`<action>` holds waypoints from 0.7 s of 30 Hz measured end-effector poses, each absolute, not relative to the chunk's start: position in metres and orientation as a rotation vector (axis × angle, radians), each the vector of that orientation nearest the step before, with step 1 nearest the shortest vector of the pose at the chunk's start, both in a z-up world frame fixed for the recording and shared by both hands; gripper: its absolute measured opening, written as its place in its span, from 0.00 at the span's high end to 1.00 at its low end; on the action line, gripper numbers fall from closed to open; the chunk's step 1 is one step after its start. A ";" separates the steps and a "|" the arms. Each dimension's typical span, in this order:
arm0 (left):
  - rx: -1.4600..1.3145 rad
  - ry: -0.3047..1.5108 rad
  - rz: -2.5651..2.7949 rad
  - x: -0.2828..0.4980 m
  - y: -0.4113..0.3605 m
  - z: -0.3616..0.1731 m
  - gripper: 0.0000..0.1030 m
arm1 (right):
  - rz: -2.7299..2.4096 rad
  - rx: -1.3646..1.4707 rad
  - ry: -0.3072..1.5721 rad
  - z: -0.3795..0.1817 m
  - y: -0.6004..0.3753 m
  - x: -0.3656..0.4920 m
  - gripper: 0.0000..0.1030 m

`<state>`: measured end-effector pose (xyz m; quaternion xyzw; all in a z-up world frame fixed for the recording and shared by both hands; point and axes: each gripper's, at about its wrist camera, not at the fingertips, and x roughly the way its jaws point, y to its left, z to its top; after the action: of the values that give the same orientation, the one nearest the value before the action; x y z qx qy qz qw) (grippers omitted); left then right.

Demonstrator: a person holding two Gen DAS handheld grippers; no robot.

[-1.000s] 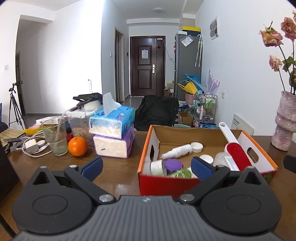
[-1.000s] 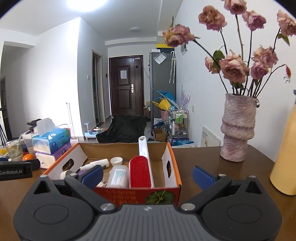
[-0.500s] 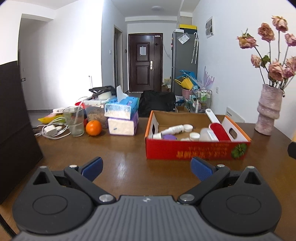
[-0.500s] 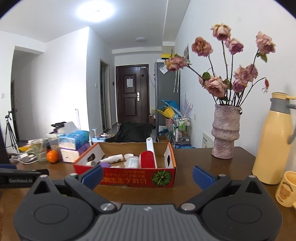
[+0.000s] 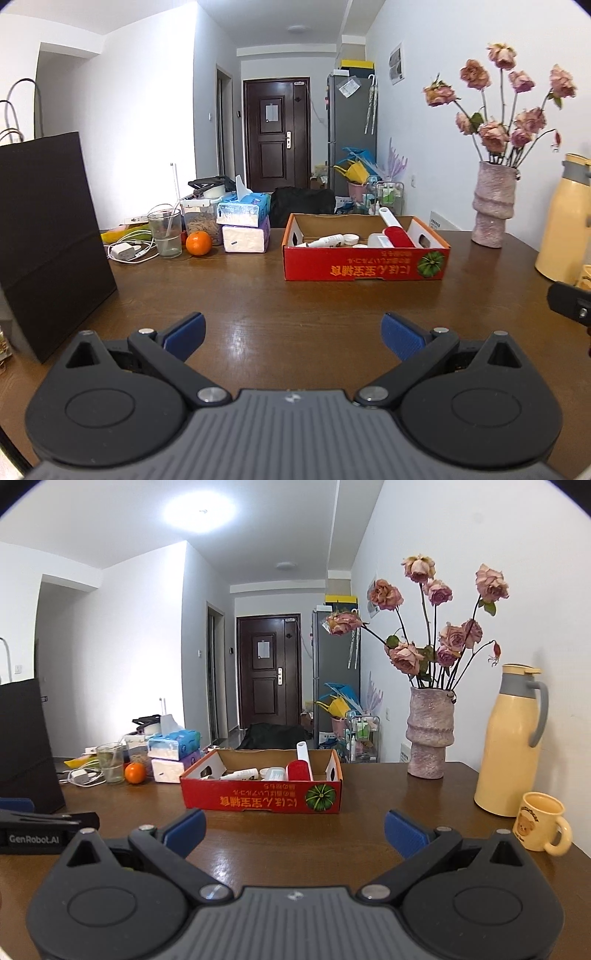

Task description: Organize rigid objects

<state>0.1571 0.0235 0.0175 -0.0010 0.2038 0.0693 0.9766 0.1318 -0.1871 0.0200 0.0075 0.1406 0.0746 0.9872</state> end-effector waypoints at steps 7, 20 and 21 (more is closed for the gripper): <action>-0.003 0.416 0.129 0.115 0.016 0.013 0.00 | 0.164 -0.008 0.290 0.014 -0.184 0.091 0.00; 0.021 0.406 0.121 0.071 -0.001 0.011 0.00 | 0.174 -0.027 0.278 0.010 -0.189 0.047 0.00; 0.019 0.405 0.121 0.071 -0.002 0.011 0.00 | 0.174 -0.027 0.280 0.010 -0.189 0.047 0.00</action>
<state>0.0711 -0.0015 0.0107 0.0095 0.2010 0.0601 0.9777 0.0468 -0.1894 0.0096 -0.0134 0.1391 0.0866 0.9864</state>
